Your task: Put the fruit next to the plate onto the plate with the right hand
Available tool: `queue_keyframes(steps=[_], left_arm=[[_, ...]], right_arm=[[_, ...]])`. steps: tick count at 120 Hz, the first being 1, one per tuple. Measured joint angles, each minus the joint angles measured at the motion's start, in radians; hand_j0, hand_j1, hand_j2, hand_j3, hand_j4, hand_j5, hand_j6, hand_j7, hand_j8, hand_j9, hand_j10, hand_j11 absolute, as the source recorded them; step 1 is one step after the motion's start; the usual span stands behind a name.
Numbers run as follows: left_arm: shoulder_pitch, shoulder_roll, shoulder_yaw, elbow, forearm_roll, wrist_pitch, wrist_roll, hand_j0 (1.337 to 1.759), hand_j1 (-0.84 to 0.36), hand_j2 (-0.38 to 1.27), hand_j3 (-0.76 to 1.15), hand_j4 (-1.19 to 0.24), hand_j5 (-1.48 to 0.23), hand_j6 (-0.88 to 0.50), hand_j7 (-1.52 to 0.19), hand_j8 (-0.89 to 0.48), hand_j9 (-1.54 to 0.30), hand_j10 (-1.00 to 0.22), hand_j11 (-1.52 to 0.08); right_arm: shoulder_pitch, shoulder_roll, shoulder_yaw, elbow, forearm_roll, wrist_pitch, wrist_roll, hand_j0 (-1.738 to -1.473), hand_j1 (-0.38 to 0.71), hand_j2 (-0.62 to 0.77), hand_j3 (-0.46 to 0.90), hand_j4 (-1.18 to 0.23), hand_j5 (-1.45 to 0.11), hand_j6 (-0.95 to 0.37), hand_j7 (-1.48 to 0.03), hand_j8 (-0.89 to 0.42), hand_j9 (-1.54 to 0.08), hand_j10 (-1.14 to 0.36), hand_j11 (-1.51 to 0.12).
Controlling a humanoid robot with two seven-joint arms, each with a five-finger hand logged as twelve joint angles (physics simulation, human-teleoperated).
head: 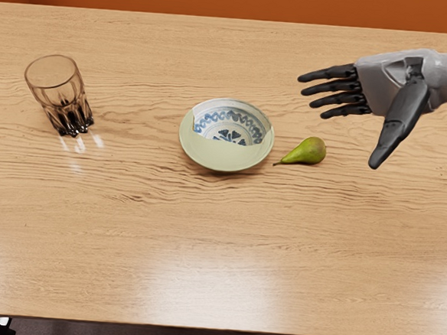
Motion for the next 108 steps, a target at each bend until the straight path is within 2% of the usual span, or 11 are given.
queue_keyframes(steps=[15, 27, 41, 56, 62, 72, 80, 108], left_arm=[[0.000, 0.000, 0.000, 0.000, 0.000, 0.000, 0.000, 1.658, 0.35, 0.00, 0.00, 0.00, 0.00, 0.00, 0.00, 0.00, 0.00, 0.00, 0.00], [0.000, 0.000, 0.000, 0.000, 0.000, 0.000, 0.000, 1.658, 0.35, 0.00, 0.00, 0.00, 0.00, 0.00, 0.00, 0.00, 0.00, 0.00, 0.00], [0.000, 0.000, 0.000, 0.000, 0.000, 0.000, 0.000, 1.658, 0.35, 0.00, 0.00, 0.00, 0.00, 0.00, 0.00, 0.00, 0.00, 0.00, 0.00], [0.000, 0.000, 0.000, 0.000, 0.000, 0.000, 0.000, 1.658, 0.35, 0.00, 0.00, 0.00, 0.00, 0.00, 0.00, 0.00, 0.00, 0.00, 0.00], [0.000, 0.000, 0.000, 0.000, 0.000, 0.000, 0.000, 1.658, 0.35, 0.00, 0.00, 0.00, 0.00, 0.00, 0.00, 0.00, 0.00, 0.00, 0.00], [0.000, 0.000, 0.000, 0.000, 0.000, 0.000, 0.000, 1.658, 0.35, 0.00, 0.00, 0.00, 0.00, 0.00, 0.00, 0.00, 0.00, 0.00, 0.00], [0.000, 0.000, 0.000, 0.000, 0.000, 0.000, 0.000, 1.658, 0.35, 0.00, 0.00, 0.00, 0.00, 0.00, 0.00, 0.00, 0.00, 0.00, 0.00], [0.000, 0.000, 0.000, 0.000, 0.000, 0.000, 0.000, 1.658, 0.35, 0.00, 0.00, 0.00, 0.00, 0.00, 0.00, 0.00, 0.00, 0.00, 0.00]], right_arm=[[0.022, 0.008, -0.012, 0.020, -0.009, 0.001, -0.001, -1.658, -0.32, -0.01, 0.00, -0.02, -0.03, -0.02, -0.03, -0.02, -0.03, -0.02, -0.03], [0.058, 0.080, -0.044, -0.069, -0.122, -0.017, -0.002, -1.658, -0.32, 0.00, 0.00, -0.02, -0.03, -0.02, -0.03, -0.02, -0.03, -0.02, -0.03], [0.202, 0.252, -0.281, -0.155, -0.289, -0.310, -0.002, -1.658, -0.32, 0.00, 0.00, -0.02, -0.03, -0.02, -0.03, -0.02, -0.03, -0.02, -0.03], [0.256, 0.426, -0.449, -0.189, -0.443, -0.571, -0.002, -1.658, -0.32, -0.01, 0.00, -0.03, -0.03, -0.03, -0.03, -0.03, -0.03, -0.03, -0.03], [0.239, 0.473, -0.483, -0.220, -0.511, -0.623, -0.002, -1.658, -0.32, -0.01, 0.00, -0.03, -0.03, -0.03, -0.03, -0.03, -0.03, -0.03, -0.03], [0.160, 0.564, -0.510, -0.316, -0.633, -0.669, -0.002, -1.658, -0.32, -0.01, 0.00, -0.03, -0.04, -0.03, -0.04, -0.03, -0.04, -0.03, -0.04], [0.120, 0.609, -0.518, -0.360, -0.689, -0.688, -0.002, -1.658, -0.30, -0.01, 0.00, -0.05, -0.06, -0.05, -0.06, -0.05, -0.06, -0.05, -0.06], [0.021, 0.667, -0.508, -0.404, -0.772, -0.709, -0.002, -1.658, -0.24, -0.02, 0.00, -0.09, -0.12, -0.10, -0.12, -0.09, -0.12, -0.09, -0.12]])
